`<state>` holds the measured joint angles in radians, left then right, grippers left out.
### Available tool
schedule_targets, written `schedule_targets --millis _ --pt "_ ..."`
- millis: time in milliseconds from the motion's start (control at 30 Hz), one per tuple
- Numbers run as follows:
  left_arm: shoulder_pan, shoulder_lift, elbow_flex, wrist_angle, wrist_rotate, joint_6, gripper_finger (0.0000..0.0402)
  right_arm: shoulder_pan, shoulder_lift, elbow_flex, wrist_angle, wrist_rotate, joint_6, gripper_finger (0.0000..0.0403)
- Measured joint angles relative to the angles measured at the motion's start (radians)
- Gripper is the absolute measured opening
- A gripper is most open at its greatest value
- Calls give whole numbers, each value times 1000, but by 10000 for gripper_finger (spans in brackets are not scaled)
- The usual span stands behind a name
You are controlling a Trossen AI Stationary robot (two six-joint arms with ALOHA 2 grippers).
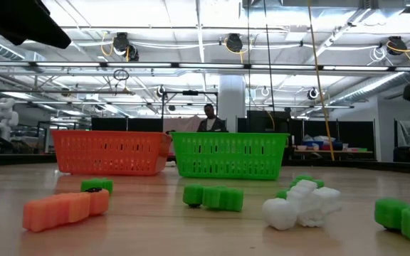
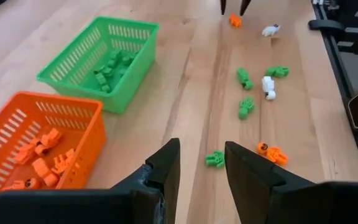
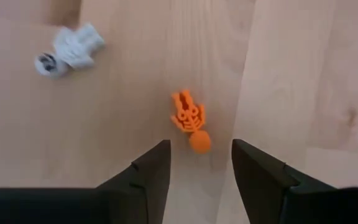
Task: Sort Halloween decoration
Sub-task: Put the orange skeleton toy into the orange bin
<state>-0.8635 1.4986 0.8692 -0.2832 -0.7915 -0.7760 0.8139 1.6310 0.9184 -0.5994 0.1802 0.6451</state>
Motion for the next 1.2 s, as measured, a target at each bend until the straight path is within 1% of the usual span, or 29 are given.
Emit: schedule_targets --millis 167,267,567,800,1033,1133,1200 --pt "2 0 0 34 0 54 125 -2 45 2 21 4 -25 155" --pt "6 0 0 45 0 59 125 -2 50 3 27 4 -30 143" --pt "8 0 0 43 0 58 125 -2 50 0 76 0 -36 70" --pt "7 0 0 43 -1 57 125 -6 51 -1 97 0 30 10" --pt "7 0 0 45 -2 56 125 -7 52 -1 134 9 40 7" --pt "7 0 0 66 -12 58 125 -8 54 -2 178 15 64 4" --pt "11 0 0 77 -24 59 125 -8 55 -1 221 41 75 4"
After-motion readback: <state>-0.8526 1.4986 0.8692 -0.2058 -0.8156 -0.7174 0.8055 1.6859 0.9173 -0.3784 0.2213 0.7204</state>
